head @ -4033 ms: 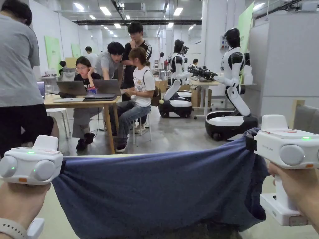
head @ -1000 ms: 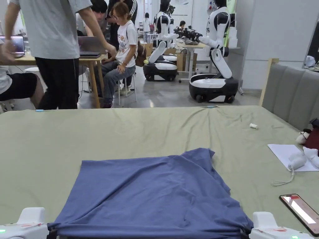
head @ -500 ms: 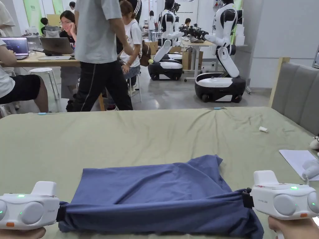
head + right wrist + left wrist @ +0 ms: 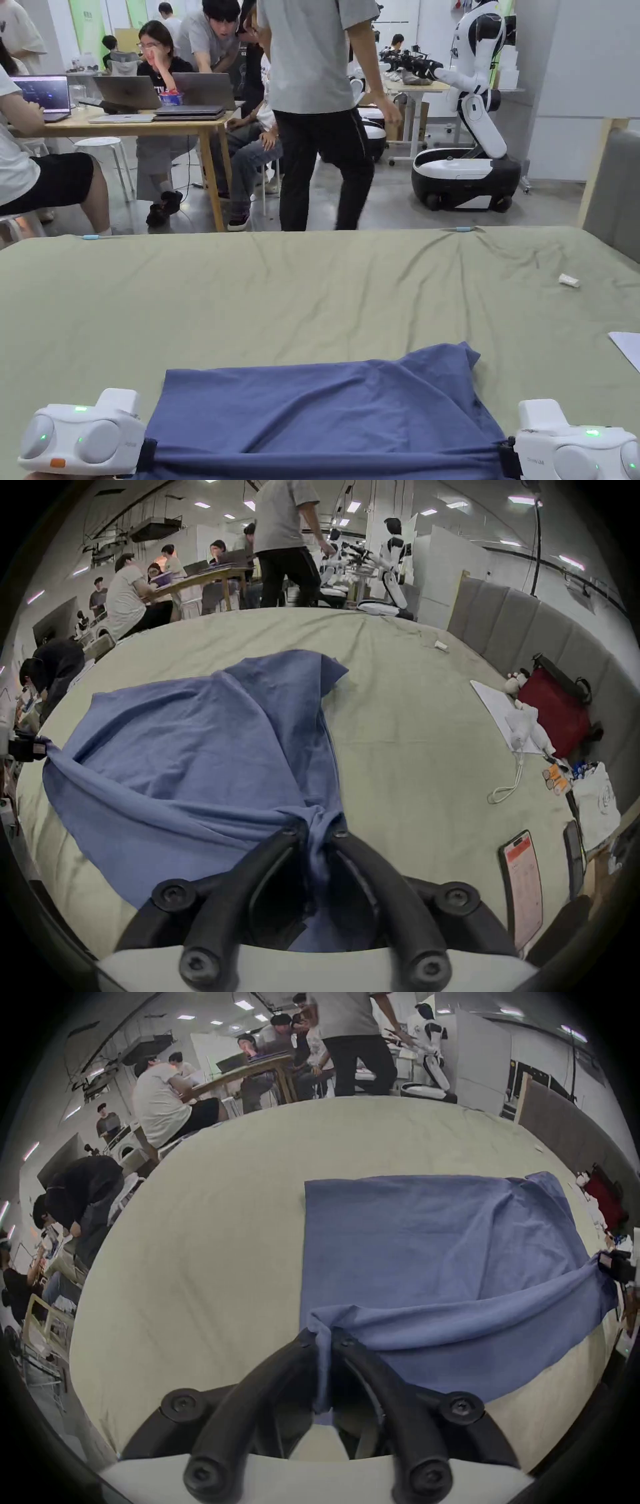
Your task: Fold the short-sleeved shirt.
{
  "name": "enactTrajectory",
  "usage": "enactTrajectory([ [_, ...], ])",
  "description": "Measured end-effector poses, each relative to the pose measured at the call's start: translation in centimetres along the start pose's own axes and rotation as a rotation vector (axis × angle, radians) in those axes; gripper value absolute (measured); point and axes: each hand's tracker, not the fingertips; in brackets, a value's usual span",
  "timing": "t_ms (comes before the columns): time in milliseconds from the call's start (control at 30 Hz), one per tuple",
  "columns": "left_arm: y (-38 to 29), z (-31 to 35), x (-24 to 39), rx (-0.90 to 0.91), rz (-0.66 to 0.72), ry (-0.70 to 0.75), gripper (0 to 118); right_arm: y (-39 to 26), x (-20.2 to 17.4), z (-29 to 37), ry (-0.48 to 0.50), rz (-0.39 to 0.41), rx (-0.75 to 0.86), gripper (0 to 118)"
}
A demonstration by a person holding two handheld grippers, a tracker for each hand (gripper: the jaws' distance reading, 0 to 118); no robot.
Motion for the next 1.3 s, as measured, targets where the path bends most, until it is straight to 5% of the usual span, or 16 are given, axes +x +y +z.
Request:
enactTrajectory([
  [100, -0.7, 2.1, -0.5, 0.134, 0.069, 0.053, 90, -0.2, -0.6, 2.0, -0.05, 0.026, 0.038, 95],
  [167, -1.4, 4.3, -0.2, 0.231, 0.109, 0.04, 92, -0.2, -1.1, 4.1, -0.048, -0.006, 0.127, 108],
  [333, -2.6, 9.1, 2.9, 0.43, 0.126, 0.02, 93, 0.2, -4.2, 8.5, 0.05, -0.102, 0.331, 110],
  [400, -3.2, 10.7, 4.3, 0.483, 0.11, -0.03, 83, -0.3, -5.9, 10.5, 0.088, -0.092, 0.392, 98],
  [433, -3.5, 11.3, 4.8, 0.495, 0.092, -0.029, 57, -0.6, -6.5, 11.2, 0.104, -0.083, 0.415, 79],
  [467, -3.8, 11.9, 5.3, 0.511, 0.068, -0.041, 12, -0.9, -7.6, 12.2, 0.108, -0.067, 0.441, 48],
  [500, -4.0, 12.2, 5.5, 0.507, 0.06, -0.046, 0, -1.1, -8.2, 12.8, 0.092, -0.047, 0.455, 3],
  [567, -4.4, 12.4, 5.6, 0.488, 0.052, -0.008, 0, -1.6, -9.0, 13.6, 0.035, -0.012, 0.483, 0],
  [633, -4.8, 12.6, 5.1, 0.463, 0.068, -0.085, 0, -1.5, -9.1, 13.9, 0.058, -0.019, 0.496, 0],
  [967, -6.8, 8.1, -1.0, 0.268, 0.14, -0.001, 0, -1.9, -7.8, 11.2, 0.059, 0.009, 0.435, 0],
  [1000, -7.3, 7.3, -1.6, 0.248, 0.163, 0.003, 4, -2.1, -7.6, 10.8, 0.057, 0.009, 0.426, 0],
  [1033, -7.6, 6.6, -2.0, 0.242, 0.182, 0.025, 25, -2.2, -7.5, 10.4, 0.054, 0.011, 0.419, 0],
  [1100, -7.7, 4.7, -2.6, 0.201, 0.22, 0.029, 96, -2.2, -7.0, 9.3, 0.051, 0.012, 0.396, 0],
  [1133, -7.8, 3.9, -2.7, 0.181, 0.225, 0.024, 104, -2.4, -6.8, 9.0, 0.052, 0.014, 0.389, 0],
  [1300, -6.7, -0.3, -1.6, 0.118, 0.208, 0.039, 98, -2.7, -4.9, 7.3, 0.022, 0.015, 0.341, 0],
])
